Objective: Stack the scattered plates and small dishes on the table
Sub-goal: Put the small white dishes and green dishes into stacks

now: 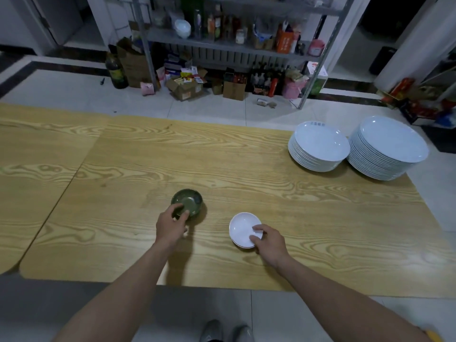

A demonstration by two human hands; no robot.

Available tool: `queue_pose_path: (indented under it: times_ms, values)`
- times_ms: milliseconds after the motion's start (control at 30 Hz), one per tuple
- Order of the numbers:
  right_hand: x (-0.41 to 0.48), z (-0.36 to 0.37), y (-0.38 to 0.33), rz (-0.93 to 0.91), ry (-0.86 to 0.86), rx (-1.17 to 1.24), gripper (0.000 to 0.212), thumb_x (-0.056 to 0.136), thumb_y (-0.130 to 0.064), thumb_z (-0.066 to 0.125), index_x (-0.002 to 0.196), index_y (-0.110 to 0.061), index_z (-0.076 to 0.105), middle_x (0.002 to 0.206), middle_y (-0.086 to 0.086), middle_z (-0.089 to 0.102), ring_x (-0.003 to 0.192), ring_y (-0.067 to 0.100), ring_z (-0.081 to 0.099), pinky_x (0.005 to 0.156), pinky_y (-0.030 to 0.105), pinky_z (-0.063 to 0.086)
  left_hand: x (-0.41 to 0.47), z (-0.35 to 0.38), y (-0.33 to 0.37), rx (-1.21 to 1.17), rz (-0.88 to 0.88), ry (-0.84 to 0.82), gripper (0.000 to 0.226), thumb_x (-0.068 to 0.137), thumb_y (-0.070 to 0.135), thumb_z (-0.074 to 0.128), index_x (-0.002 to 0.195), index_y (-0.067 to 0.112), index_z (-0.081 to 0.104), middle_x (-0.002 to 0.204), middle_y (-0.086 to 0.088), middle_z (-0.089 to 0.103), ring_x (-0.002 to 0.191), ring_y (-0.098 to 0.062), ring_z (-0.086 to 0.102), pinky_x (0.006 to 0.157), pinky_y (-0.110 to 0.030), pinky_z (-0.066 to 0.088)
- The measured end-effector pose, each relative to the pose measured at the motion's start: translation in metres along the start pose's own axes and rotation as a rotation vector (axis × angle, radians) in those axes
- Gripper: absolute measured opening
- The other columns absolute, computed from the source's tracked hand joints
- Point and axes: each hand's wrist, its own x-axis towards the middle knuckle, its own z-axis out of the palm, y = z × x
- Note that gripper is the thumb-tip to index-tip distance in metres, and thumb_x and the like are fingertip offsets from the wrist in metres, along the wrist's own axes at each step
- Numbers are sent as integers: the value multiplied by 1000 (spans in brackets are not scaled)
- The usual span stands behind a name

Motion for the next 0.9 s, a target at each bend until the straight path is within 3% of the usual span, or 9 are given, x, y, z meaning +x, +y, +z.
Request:
queue_pose_path:
  times_ms: [100, 233, 400, 533, 733, 900]
  values:
    - [4, 5, 0, 40, 75, 23, 28, 88, -8, 67, 115, -14, 69, 112, 0, 63, 95, 16, 56, 84, 21, 40, 8, 4, 1, -98, -31, 7, 38, 91, 9, 67, 127, 19, 61, 123, -9, 53, 91, -24, 64, 70, -31, 60]
    - [7, 8, -1, 64, 117, 26, 30, 87, -2, 66, 116, -10, 71, 115, 6, 67, 108, 23, 61, 91, 23, 43, 16, 4, 1, -204, -96, 24, 43, 85, -1, 70, 124, 18, 65, 120, -8, 57, 92, -25, 65, 75, -36, 61]
    - [8, 7, -4, 77, 136, 26, 31, 87, -2, 64, 117, -9, 71, 114, 7, 69, 111, 23, 61, 88, 17, 38, 20, 4, 4, -259, -126, 18, 43, 82, -5, 71, 119, 16, 67, 113, -6, 59, 97, -26, 65, 75, -35, 60]
    - [9, 4, -7, 95, 152, 53, 32, 88, -1, 63, 117, -10, 70, 117, 8, 68, 109, 22, 60, 90, 20, 42, 24, 7, 7, -258, -152, 42, 42, 82, -5, 71, 118, 16, 68, 113, -5, 57, 101, -28, 63, 78, -39, 61]
    - [13, -3, -13, 107, 184, 73, 33, 88, -2, 63, 119, -12, 70, 122, 7, 66, 113, 21, 59, 95, 21, 42, 27, 9, 9, -241, -145, 51, 42, 79, -7, 73, 113, 17, 71, 114, -4, 59, 93, -23, 65, 72, -33, 61]
    - [22, -16, -24, 124, 247, 130, 33, 87, -3, 64, 117, -14, 71, 121, 4, 67, 94, 14, 54, 85, 18, 39, 29, 14, 18, -226, -136, 25, 42, 81, -7, 71, 115, 18, 70, 114, -4, 58, 93, -23, 65, 73, -34, 61]
